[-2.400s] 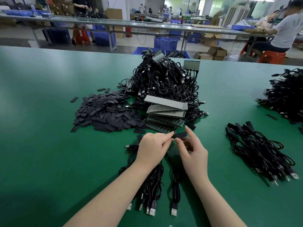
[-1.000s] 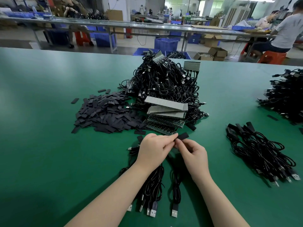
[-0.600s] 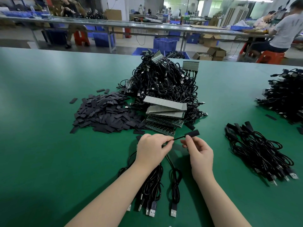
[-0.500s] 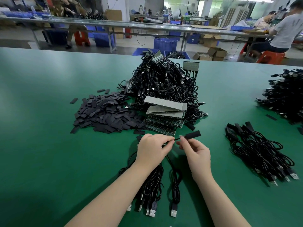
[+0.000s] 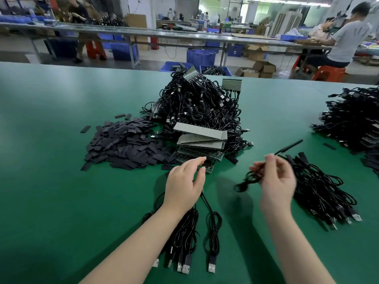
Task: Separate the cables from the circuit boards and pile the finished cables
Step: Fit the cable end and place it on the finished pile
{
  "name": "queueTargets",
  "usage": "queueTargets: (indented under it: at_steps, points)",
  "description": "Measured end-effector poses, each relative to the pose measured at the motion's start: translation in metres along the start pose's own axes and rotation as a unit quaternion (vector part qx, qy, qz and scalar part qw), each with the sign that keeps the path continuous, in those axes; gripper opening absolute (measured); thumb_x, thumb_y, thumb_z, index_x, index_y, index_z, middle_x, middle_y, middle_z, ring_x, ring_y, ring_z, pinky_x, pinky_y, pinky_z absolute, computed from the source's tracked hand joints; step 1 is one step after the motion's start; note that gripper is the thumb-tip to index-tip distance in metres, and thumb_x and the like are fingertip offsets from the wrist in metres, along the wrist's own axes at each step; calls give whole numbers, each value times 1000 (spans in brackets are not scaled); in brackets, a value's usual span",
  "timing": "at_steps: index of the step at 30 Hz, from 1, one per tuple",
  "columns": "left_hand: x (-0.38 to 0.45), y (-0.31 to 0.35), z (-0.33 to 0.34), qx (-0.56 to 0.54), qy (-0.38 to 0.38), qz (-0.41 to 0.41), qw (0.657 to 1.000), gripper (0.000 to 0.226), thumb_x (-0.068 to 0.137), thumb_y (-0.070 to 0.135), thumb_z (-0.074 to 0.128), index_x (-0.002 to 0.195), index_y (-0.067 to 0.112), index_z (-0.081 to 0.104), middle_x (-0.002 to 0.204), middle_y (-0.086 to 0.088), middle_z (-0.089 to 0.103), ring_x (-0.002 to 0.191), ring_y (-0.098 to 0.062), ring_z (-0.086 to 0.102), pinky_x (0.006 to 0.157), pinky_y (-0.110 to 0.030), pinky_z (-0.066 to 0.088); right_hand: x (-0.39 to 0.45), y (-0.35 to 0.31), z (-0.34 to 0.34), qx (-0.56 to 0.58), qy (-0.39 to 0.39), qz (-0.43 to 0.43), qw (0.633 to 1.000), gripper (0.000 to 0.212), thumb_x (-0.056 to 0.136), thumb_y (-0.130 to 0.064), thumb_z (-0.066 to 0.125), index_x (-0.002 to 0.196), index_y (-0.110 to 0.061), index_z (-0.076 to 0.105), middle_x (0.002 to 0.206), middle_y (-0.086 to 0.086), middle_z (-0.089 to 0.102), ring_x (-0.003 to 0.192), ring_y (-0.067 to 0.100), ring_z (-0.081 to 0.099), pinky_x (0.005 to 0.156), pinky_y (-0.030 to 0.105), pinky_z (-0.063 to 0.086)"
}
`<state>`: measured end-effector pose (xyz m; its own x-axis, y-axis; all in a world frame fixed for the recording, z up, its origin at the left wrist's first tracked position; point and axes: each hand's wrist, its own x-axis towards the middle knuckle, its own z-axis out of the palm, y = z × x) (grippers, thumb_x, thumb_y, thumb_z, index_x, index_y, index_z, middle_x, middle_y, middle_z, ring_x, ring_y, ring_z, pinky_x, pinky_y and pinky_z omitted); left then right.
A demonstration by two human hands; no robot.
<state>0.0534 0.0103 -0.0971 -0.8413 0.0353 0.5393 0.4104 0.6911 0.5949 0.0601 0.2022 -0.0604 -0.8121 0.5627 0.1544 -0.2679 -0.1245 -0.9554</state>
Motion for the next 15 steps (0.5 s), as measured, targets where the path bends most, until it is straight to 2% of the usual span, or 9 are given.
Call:
queueTargets:
  at_steps: [2, 3, 6, 8, 11, 15]
  points:
    - [0, 0, 2, 6, -5, 4, 1000, 35, 98, 31, 44, 125, 20, 62, 119, 11, 66, 111, -4, 58, 96, -23, 35, 21, -21, -20, -132, 20, -79, 988, 14, 99, -29, 60, 85, -26, 63, 70, -6, 69, 61, 2, 62, 57, 16, 50]
    - [0, 0, 2, 9, -6, 6, 1000, 33, 98, 29, 45, 124, 20, 63, 117, 11, 67, 109, -4, 59, 95, -22, 35, 34, -30, -31, -233, 16, -111, 966, 15, 97, -34, 61, 85, -27, 64, 72, -7, 69, 62, 3, 63, 58, 20, 50]
    - [1, 0, 2, 11, -2, 6, 1000, 31, 97, 27, 47, 120, 19, 66, 116, 11, 68, 108, -4, 60, 94, -21, 33, 72, -46, -62, -530, 7, -136, 837, 18, 93, -42, 62, 85, -26, 65, 73, -2, 66, 69, 26, 61, 61, 31, 44]
    - [1, 0, 2, 8, -3, 8, 1000, 29, 97, 26, 48, 119, 20, 67, 115, 11, 68, 107, -3, 60, 94, -22, 33, 93, -44, -77, -644, 5, -110, 757, 19, 95, -37, 61, 87, -21, 66, 74, 7, 64, 69, 32, 57, 61, 32, 43]
    - [1, 0, 1, 11, -1, 9, 1000, 26, 97, 22, 51, 117, 20, 68, 113, 11, 69, 105, -4, 61, 93, -22, 34, 107, -26, -93, -720, -36, -66, 690, 24, 100, -30, 55, 96, -11, 69, 79, 13, 62, 72, 33, 58, 64, 35, 48]
    - [1, 0, 2, 13, 2, 10, 1000, 24, 97, 19, 54, 115, 20, 69, 110, 11, 70, 101, -5, 63, 92, -26, 39, 107, -6, -100, -726, -70, -63, 681, 32, 103, -35, 44, 112, -16, 68, 99, 14, 61, 89, 36, 60, 72, 42, 54]
